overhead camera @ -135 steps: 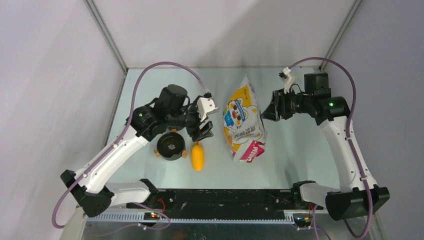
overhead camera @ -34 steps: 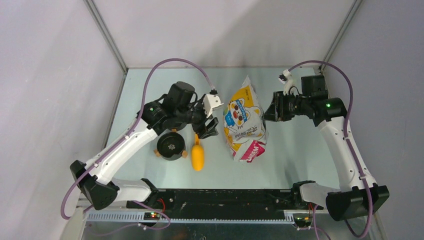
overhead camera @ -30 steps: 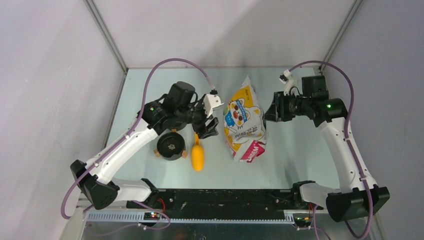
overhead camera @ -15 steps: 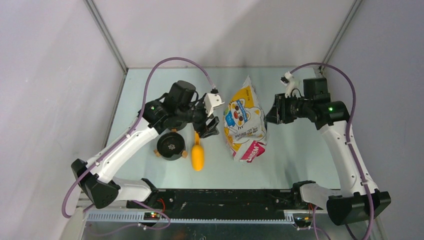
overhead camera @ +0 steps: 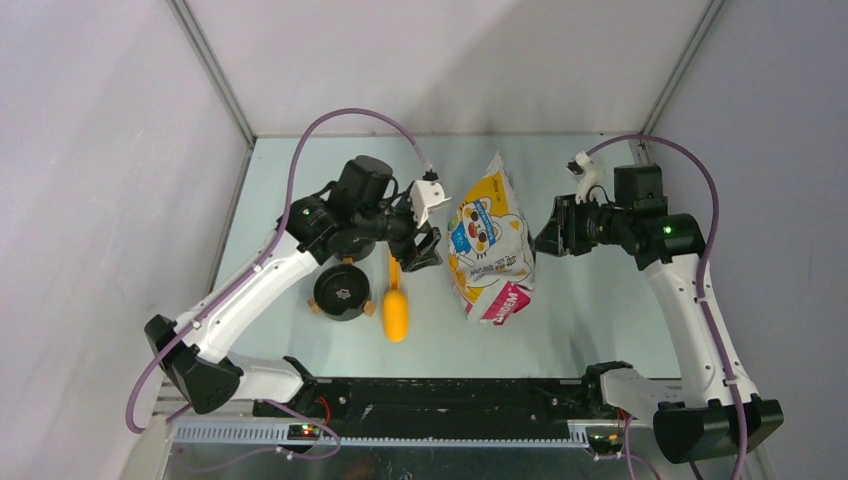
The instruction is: Serve the pet food
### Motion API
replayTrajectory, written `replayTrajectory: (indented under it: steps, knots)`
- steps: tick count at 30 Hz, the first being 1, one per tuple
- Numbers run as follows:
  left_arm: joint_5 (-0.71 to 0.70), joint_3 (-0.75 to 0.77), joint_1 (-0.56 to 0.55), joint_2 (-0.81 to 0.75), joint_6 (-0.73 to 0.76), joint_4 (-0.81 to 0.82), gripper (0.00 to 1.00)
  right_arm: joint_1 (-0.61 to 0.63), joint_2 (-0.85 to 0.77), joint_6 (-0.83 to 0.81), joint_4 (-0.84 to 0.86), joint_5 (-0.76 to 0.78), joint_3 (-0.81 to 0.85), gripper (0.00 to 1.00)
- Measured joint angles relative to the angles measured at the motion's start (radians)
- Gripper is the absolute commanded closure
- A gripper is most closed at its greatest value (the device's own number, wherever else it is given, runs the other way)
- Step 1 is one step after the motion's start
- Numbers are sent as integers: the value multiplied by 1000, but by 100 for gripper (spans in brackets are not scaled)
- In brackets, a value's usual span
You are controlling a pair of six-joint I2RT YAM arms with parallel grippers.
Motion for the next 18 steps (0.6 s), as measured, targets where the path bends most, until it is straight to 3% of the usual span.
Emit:
replayTrajectory:
  steps: [11, 18]
  knots:
    - [1, 0, 0, 5, -1, 0, 25, -31, 0, 2, -10, -15, -2, 59]
    - [1, 0, 0, 8, -2, 0, 25, 24, 3, 2, -6, 56, -1, 59]
